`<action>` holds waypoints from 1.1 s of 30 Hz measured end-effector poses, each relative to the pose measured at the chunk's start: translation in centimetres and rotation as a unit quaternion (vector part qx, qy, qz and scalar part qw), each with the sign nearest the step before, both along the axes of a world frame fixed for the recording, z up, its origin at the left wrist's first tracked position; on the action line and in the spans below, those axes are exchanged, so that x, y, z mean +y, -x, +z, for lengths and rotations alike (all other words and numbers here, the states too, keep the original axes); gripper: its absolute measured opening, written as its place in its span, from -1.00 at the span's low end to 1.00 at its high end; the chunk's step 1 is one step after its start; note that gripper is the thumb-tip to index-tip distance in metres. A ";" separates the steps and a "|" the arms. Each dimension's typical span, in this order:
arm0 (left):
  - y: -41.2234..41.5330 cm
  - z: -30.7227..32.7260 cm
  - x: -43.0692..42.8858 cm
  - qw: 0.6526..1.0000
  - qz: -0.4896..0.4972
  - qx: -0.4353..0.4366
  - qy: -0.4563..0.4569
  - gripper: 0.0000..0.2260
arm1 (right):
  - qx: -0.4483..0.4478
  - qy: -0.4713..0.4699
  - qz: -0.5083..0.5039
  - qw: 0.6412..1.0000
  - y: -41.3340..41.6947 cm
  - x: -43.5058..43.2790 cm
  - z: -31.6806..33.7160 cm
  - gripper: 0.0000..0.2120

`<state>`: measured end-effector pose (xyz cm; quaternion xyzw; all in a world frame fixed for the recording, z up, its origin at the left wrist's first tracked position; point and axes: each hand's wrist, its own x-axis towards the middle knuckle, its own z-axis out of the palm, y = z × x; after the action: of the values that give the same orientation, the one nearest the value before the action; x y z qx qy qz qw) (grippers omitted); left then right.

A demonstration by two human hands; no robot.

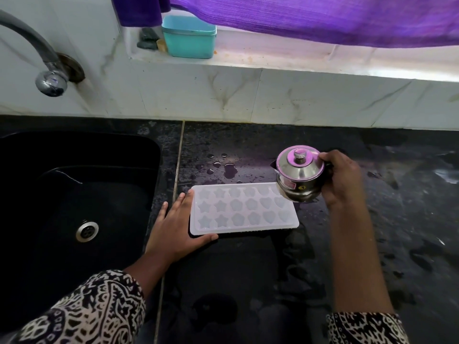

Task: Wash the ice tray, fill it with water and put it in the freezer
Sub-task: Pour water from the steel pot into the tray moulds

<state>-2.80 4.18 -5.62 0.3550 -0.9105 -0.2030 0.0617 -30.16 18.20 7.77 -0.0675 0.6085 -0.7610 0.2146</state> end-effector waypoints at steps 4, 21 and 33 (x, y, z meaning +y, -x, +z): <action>0.0 0.1 -0.1 1.000 0.000 -0.007 0.002 0.14 | -0.025 0.016 0.026 0.999 -2.1 -1.5 -0.7 -0.69; -0.1 0.3 0.0 1.000 -0.003 0.001 0.001 0.10 | 0.043 -0.093 0.116 0.988 -8.0 -6.0 -2.0 -0.92; -0.2 0.5 0.0 1.000 -0.001 0.018 -0.009 0.04 | 0.088 -0.129 0.081 0.984 -9.5 -6.3 -1.9 -0.67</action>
<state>-2.58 4.18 -5.07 0.3509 -0.9076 -0.2177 0.0751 -20.68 11.86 5.90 -0.1557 0.7102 -0.6475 0.2282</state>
